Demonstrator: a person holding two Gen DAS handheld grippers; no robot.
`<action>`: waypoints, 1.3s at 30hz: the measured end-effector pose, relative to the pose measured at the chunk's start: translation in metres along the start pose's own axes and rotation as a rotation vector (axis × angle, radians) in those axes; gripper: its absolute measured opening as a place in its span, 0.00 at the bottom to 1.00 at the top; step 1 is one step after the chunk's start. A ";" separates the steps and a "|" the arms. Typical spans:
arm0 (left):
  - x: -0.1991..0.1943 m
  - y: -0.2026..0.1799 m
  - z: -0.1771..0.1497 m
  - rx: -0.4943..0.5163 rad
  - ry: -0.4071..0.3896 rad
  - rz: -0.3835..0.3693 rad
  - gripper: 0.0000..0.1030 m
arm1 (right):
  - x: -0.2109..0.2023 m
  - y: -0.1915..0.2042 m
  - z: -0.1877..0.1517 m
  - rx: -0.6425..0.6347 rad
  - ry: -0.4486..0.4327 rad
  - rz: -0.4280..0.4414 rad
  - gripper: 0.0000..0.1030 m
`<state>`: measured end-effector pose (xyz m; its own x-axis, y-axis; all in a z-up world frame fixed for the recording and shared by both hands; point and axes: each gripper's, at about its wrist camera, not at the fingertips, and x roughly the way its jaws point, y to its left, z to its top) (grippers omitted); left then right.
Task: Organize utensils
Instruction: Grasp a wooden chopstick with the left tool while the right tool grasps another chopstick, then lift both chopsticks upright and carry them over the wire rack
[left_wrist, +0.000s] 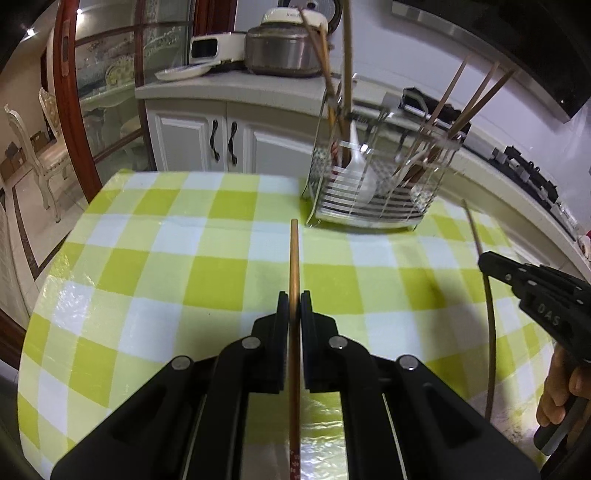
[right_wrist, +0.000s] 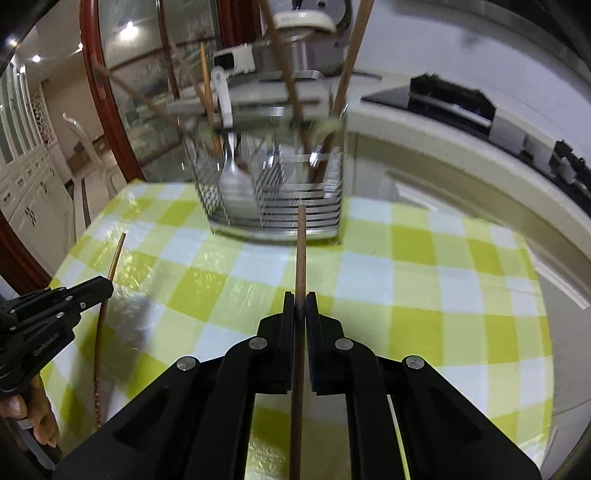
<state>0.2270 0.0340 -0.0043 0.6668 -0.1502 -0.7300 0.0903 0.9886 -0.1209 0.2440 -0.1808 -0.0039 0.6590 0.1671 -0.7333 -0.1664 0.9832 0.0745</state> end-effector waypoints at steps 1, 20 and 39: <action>-0.005 -0.002 0.001 0.002 -0.009 -0.002 0.06 | -0.008 -0.002 0.000 0.002 -0.013 -0.002 0.08; -0.075 -0.027 0.014 0.030 -0.160 -0.007 0.06 | -0.097 -0.014 0.009 0.017 -0.170 -0.031 0.08; -0.091 -0.041 0.024 0.051 -0.201 -0.035 0.06 | -0.120 -0.020 0.016 0.029 -0.223 -0.045 0.08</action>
<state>0.1798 0.0071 0.0834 0.7962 -0.1838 -0.5765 0.1500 0.9830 -0.1062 0.1793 -0.2194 0.0935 0.8116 0.1314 -0.5692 -0.1138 0.9913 0.0665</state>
